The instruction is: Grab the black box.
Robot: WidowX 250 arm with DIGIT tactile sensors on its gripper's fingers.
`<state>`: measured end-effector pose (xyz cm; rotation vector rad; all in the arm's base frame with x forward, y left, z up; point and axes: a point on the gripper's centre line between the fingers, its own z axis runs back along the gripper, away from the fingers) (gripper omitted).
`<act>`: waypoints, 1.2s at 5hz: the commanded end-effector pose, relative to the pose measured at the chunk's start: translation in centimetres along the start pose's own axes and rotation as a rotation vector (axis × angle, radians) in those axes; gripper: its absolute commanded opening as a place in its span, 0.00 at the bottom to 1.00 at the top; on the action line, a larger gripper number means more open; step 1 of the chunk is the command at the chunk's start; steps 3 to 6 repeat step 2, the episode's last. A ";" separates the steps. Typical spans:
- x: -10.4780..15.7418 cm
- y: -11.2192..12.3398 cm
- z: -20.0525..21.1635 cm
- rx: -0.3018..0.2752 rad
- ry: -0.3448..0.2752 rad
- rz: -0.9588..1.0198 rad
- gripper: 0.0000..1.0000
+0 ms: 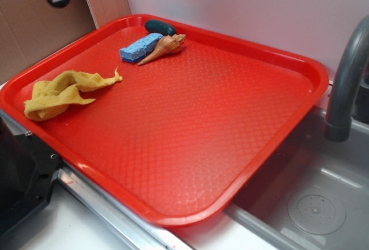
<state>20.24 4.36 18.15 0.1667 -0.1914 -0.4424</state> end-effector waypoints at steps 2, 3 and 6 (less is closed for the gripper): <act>3.2 -1.3 2.0 -0.238 -0.050 0.181 0.00; 3.2 -1.3 2.0 -0.238 -0.050 0.181 0.00; 3.2 -1.3 2.0 -0.238 -0.050 0.181 0.00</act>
